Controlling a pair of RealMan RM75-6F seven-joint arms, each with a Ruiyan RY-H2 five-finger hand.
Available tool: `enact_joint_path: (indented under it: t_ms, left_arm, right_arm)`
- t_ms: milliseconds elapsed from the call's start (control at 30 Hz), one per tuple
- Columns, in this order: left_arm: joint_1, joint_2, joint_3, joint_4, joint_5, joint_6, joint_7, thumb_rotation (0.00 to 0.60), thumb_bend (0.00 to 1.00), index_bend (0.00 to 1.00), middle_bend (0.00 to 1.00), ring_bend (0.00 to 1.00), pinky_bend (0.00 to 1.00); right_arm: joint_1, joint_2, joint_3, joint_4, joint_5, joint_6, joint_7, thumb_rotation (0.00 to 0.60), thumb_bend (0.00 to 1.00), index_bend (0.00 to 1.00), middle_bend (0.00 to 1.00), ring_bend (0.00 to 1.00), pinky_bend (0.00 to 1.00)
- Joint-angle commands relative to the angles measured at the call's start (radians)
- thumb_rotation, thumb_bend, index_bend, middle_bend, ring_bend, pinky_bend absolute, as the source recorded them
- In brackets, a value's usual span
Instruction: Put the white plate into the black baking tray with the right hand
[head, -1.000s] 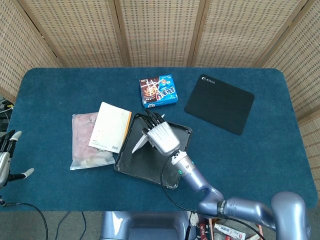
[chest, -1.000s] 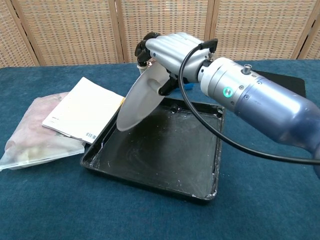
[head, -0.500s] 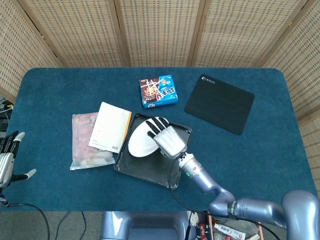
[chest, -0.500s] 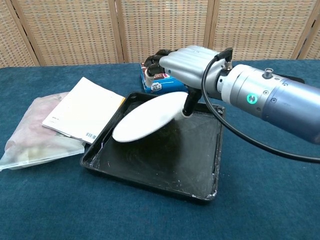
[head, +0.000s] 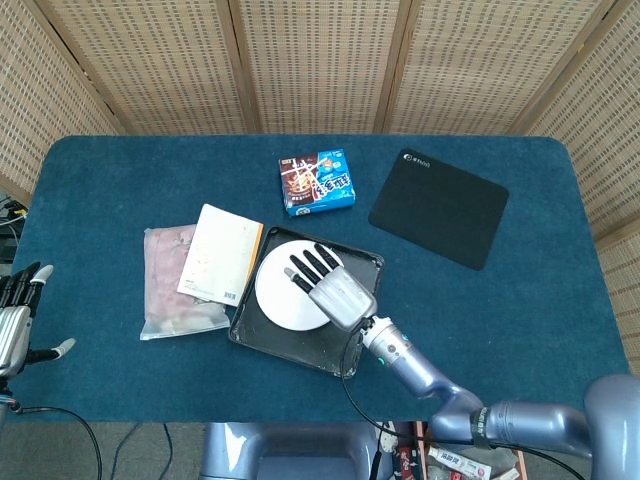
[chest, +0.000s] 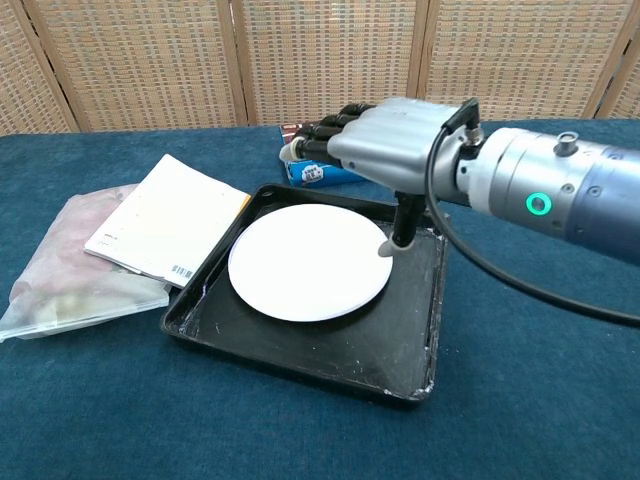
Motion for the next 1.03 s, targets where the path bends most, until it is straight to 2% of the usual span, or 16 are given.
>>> enact_joint_path:
  t_ms: [33,200,400,500,667,767,1033]
  left_arm:
    - [0.001,0.001,0.003,-0.002,0.008,0.003,-0.002,0.6,0.0,0.0,0.0,0.0,0.0]
    - [0.006,0.004,0.011,-0.005,0.029,0.013,-0.01,0.6,0.0,0.0,0.0,0.0,0.0]
    - [0.015,0.009,0.02,-0.008,0.056,0.028,-0.023,0.6,0.0,0.0,0.0,0.0,0.0]
    - [0.024,0.014,0.027,-0.012,0.08,0.046,-0.032,0.6,0.0,0.0,0.0,0.0,0.0]
    - [0.035,0.012,0.035,-0.004,0.116,0.072,-0.047,0.6,0.0,0.0,0.0,0.0,0.0]
    - [0.039,0.01,0.038,0.0,0.13,0.082,-0.054,0.6,0.0,0.0,0.0,0.0,0.0]
    - [0.052,0.012,0.049,0.001,0.163,0.105,-0.065,0.6,0.0,0.0,0.0,0.0,0.0]
  right_arm:
    - [-0.036,0.078,-0.022,-0.059,-0.021,0.051,0.007,0.6,0.0,0.0,0.0,0.0,0.01]
    - [-0.095,0.177,-0.065,-0.073,-0.103,0.113,0.076,0.6,0.0,0.0,0.0,0.0,0.0]
    - [-0.188,0.29,-0.141,-0.012,-0.231,0.222,0.169,0.6,0.0,0.0,0.0,0.0,0.0]
    - [-0.286,0.337,-0.18,0.027,-0.248,0.326,0.301,0.6,0.0,0.0,0.0,0.0,0.0]
    - [-0.426,0.366,-0.205,0.055,-0.214,0.458,0.5,0.6,0.0,0.0,0.0,0.0,0.0]
    - [-0.501,0.366,-0.214,0.05,-0.195,0.529,0.571,0.6,0.0,0.0,0.0,0.0,0.0]
    - [-0.608,0.343,-0.234,0.071,-0.212,0.615,0.677,0.6,0.0,0.0,0.0,0.0,0.0]
